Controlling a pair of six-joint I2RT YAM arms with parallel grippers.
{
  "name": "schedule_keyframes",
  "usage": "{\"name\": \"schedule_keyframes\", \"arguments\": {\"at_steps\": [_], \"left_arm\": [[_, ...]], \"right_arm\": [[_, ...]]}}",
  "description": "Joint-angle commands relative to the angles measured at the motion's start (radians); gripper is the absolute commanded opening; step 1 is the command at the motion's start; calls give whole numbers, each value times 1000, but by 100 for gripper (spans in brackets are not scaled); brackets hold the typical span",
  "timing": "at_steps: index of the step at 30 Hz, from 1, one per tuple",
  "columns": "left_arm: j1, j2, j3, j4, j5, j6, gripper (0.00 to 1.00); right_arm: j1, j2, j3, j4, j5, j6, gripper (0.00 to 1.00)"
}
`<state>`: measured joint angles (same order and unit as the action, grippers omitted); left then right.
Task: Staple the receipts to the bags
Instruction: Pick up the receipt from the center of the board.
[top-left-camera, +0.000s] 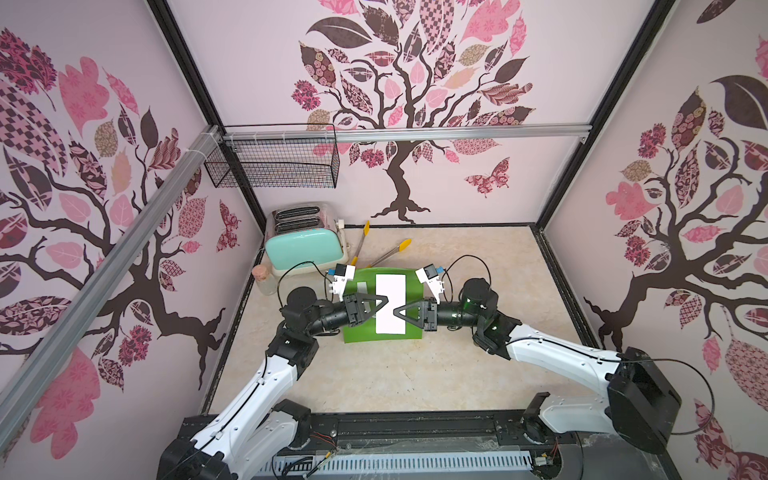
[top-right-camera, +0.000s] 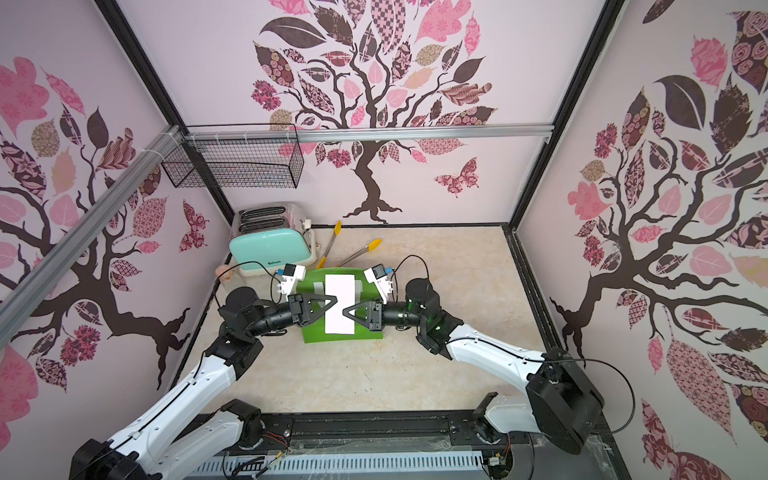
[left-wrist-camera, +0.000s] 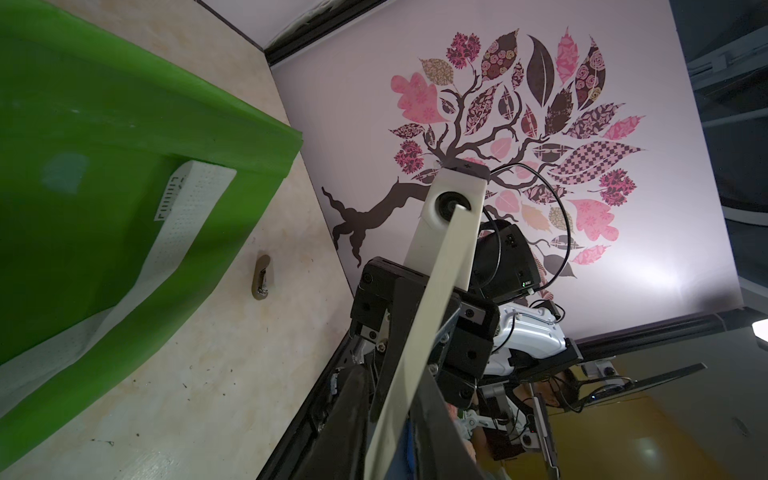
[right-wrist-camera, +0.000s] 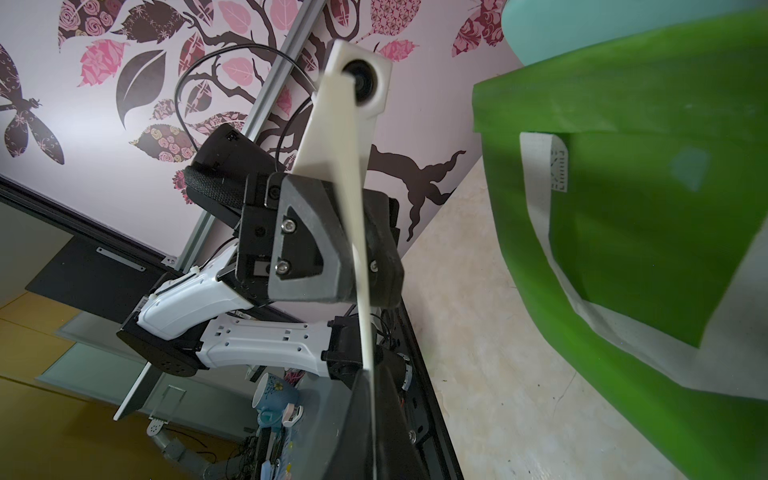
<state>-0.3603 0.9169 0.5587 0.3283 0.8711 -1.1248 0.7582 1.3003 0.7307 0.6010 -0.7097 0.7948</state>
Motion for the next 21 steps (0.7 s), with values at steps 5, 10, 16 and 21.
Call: {"name": "schedule_keyframes", "arguments": {"at_steps": [5,10,16,21], "left_arm": [[1,-35,8,-101,-33,104,0],[1,-41,64,-306,-97,265,0],[1,19,116,-393,-108,422,0],[1,49,127,-334,-46,436,0]], "right_arm": [[6,22,59,-63,20,-50,19],[-4,-36,69,-263,154,-152,59],[-87,-151,4,-343,235,-179,60],[-125,-172,7,-379,177,-206,62]]}}
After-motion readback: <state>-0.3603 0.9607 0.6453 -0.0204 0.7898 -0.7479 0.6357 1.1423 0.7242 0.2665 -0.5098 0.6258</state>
